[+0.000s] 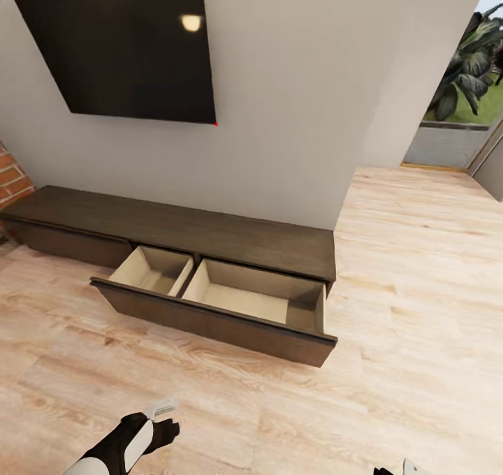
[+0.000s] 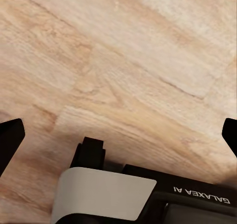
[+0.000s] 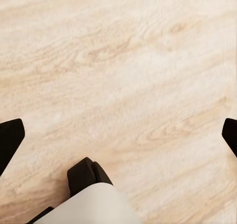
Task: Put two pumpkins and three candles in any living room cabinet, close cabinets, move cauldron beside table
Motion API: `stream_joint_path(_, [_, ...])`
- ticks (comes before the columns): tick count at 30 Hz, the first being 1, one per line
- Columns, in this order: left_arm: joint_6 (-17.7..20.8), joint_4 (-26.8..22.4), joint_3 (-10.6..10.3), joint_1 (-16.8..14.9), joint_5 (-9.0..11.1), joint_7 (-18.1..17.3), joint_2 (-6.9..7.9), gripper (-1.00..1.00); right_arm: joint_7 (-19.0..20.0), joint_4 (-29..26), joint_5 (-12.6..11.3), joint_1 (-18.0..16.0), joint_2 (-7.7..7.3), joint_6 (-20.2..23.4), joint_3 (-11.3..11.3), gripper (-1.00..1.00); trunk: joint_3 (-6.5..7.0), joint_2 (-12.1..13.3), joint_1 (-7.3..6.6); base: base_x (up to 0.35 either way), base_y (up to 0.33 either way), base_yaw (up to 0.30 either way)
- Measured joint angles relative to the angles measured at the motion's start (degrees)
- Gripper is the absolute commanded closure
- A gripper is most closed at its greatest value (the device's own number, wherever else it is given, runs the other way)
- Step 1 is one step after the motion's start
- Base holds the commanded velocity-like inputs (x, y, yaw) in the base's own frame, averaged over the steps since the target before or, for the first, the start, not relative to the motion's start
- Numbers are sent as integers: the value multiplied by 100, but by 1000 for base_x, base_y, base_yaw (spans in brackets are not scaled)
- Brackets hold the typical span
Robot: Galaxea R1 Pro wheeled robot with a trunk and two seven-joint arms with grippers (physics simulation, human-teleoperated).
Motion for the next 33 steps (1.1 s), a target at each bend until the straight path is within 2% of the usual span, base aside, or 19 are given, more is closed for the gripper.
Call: stream_joint_path(33, [3, -1, 0, 0, 0, -5, 0, -100, 0, 0, 0, 0, 0, 0, 0, -100, 0, 0, 0, 0, 0, 292])
